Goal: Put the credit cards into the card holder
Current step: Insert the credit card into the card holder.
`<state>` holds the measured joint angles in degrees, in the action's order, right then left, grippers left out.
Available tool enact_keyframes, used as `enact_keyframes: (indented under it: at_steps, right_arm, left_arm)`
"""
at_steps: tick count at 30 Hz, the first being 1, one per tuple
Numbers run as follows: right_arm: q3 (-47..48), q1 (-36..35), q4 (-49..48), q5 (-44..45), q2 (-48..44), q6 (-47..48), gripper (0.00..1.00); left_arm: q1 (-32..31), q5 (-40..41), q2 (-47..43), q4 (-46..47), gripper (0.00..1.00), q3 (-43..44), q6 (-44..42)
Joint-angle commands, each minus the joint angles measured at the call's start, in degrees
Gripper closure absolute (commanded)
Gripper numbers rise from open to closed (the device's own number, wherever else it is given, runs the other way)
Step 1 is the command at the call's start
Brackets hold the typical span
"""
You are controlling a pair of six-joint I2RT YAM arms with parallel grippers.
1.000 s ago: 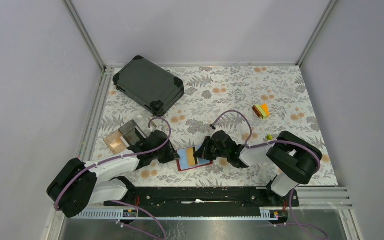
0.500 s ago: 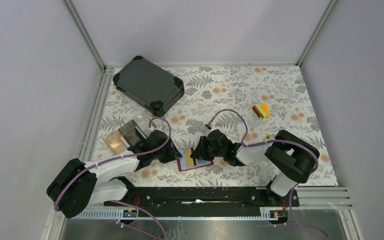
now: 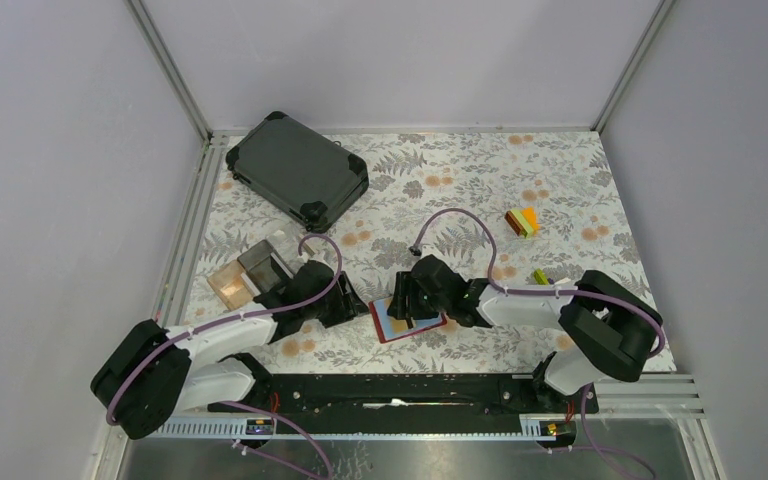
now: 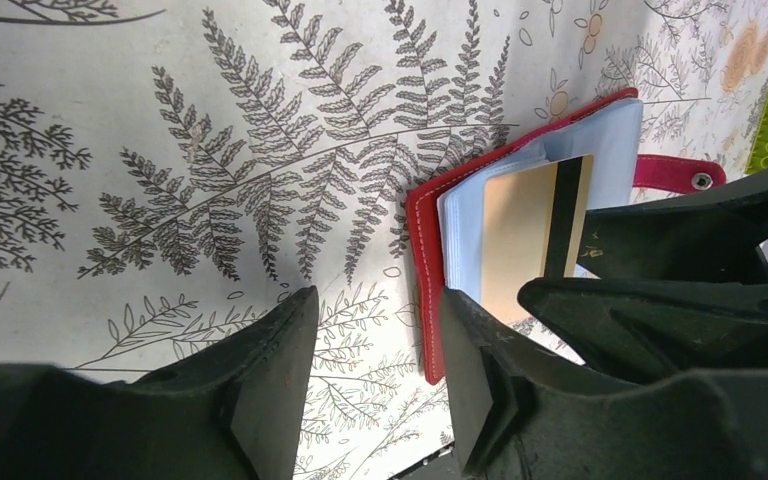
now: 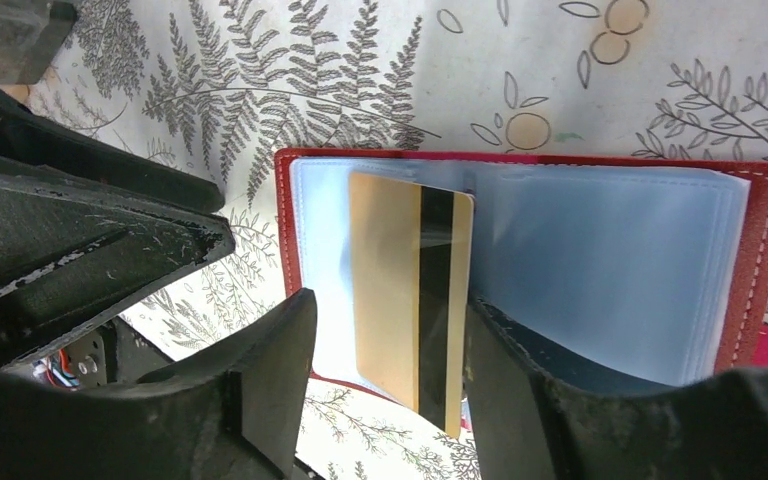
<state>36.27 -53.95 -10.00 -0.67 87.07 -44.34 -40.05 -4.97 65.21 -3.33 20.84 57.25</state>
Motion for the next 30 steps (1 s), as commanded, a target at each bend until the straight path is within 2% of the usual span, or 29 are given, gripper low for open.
enact_keyframes:
  at_steps: [1,5,16,30]
  right_arm:
    - [0.53,-1.15,7.92,5.12,-0.25,4.44,0.36]
    - [1.67,-1.98,9.06,6.26,-1.93,6.76,0.32]
    - [4.54,-2.30,17.00,12.20,-6.63,13.01,0.27]
    - [4.47,-2.30,19.84,11.76,-8.98,16.19,0.14]
  left_arm:
    - [-0.35,-1.23,-1.03,-0.21,0.48,-1.59,-1.07]
    - [-0.89,-1.51,-1.81,0.12,0.45,-1.18,-1.43]
    - [-1.81,-0.83,-2.17,0.12,0.44,-0.73,-0.44]
    - [-3.94,-0.36,-1.61,0.16,0.41,1.35,0.12]
